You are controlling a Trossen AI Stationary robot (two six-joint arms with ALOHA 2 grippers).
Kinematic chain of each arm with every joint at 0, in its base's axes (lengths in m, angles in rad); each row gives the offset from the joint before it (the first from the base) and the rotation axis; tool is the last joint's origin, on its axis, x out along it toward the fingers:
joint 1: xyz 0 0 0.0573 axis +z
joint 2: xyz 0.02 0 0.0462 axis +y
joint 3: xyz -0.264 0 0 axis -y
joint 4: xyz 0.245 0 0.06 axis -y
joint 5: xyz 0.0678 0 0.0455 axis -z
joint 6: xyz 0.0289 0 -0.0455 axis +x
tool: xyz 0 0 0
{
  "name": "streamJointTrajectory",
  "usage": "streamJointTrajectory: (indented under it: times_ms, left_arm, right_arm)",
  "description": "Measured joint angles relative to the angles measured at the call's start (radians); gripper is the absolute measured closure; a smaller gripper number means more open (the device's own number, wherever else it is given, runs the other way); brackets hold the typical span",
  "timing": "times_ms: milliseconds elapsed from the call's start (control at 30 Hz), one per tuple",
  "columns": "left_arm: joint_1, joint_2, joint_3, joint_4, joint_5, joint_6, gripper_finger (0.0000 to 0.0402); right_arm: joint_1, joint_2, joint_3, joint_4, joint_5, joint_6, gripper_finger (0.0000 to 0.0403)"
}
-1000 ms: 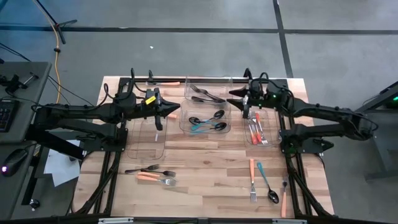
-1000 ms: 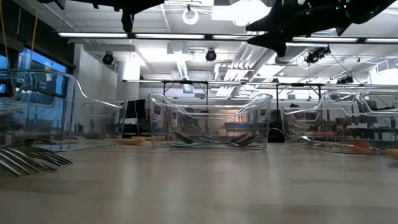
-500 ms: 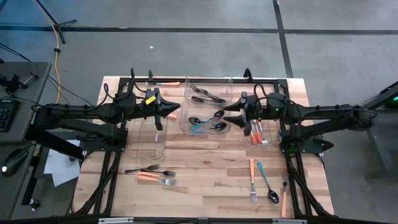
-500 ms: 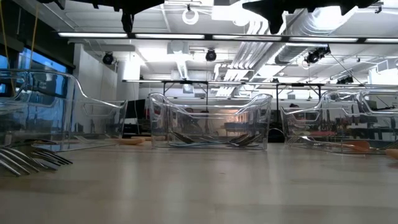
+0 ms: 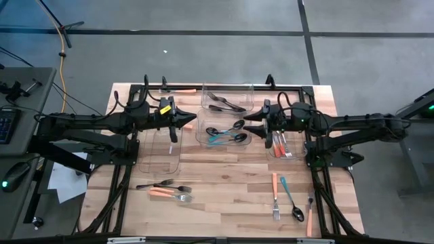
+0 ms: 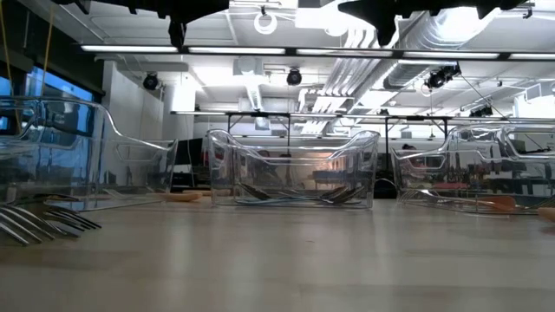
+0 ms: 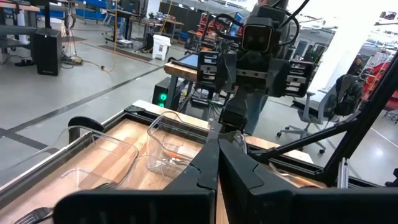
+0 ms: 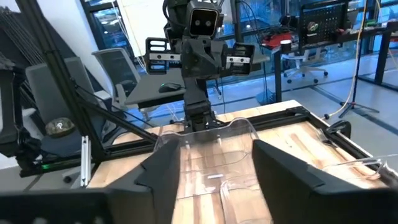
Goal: Sort silverware by color (type)
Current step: Put the black fork into the top transparent bin
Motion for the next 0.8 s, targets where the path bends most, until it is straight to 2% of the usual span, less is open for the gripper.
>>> streamJointTrajectory:
  times_ms: [100, 267, 300, 433, 567, 800]
  left_arm:
    - [0.0, 0.0, 0.0, 0.0, 0.0, 0.0, 0.0402]
    - [0.0, 0.0, 0.0, 0.0, 0.0, 0.018, 0.0401]
    - [0.0, 0.0, 0.0, 0.0, 0.0, 0.023, 0.0402]
    - [0.0, 0.0, 0.0, 0.0, 0.0, 0.026, 0.0401]
    - [0.0, 0.0, 0.0, 0.0, 0.0, 0.026, 0.0402]
    - [0.0, 0.0, 0.0, 0.001, 0.0, 0.027, 0.0402]
  right_arm:
    - [-0.012, 0.0, 0.0, 0.0, 0.0, 0.004, 0.0269]
    - [-0.034, 0.0, 0.0, 0.0, -0.004, -0.001, 0.0381]
    - [-0.037, 0.0, 0.0, 0.0, -0.004, -0.001, 0.0392]
    - [-0.042, 0.0, 0.0, 0.001, -0.005, 0.002, 0.0383]
    - [-0.042, 0.0, 0.0, 0.001, -0.016, 0.001, 0.0399]
    - [-0.042, 0.0, 0.0, 0.001, -0.026, 0.007, 0.0401]
